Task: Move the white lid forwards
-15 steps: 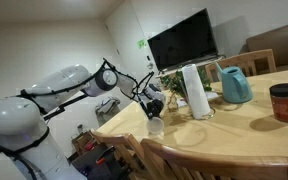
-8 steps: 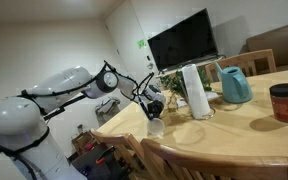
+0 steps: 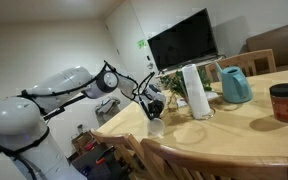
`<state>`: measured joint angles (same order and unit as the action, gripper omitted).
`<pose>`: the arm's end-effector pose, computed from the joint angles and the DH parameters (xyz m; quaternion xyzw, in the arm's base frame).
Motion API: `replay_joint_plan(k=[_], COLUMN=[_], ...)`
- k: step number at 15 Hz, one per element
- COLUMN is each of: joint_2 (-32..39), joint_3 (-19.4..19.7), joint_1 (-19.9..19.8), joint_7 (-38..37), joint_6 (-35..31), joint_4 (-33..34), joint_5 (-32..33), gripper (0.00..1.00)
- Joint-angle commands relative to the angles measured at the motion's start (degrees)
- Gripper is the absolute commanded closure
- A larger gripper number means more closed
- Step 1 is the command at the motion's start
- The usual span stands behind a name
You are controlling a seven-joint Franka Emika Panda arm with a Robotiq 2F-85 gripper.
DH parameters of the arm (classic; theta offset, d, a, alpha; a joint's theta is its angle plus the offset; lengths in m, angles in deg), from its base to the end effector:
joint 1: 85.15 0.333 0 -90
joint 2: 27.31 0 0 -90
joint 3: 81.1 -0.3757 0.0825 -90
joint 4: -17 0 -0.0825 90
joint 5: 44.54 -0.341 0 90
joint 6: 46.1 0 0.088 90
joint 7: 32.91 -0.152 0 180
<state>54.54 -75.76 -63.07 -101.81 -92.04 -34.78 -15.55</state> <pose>0.5554 0.1006 0.0596 0.6150 -0.3060 -0.2727 0.6736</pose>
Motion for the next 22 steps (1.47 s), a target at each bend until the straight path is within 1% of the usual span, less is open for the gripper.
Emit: replay_joint_plan(k=[1, 8, 11, 17, 18, 22], joint_2=[1.57, 1.46, 2.01, 3.43, 1.99, 2.05], joint_3=[-0.18, -0.09, -0.13, -0.32, 0.65, 0.67], joint_1=[-0.69, -1.95, -2.09, -1.44, -0.70, -0.12], joint_7=[2.15, 2.30, 2.66, 3.40, 3.26, 3.61], joint_6=[0.40, 0.03, 0.50, 1.33, 0.52, 0.68], joint_4=[3.01, 1.93, 2.75, 4.55, 2.14, 1.96], joint_5=[-0.05, -0.15, 0.04, 0.62, -0.29, -0.12], gripper=[1.00, 1.00, 1.00, 1.00, 1.00, 1.00])
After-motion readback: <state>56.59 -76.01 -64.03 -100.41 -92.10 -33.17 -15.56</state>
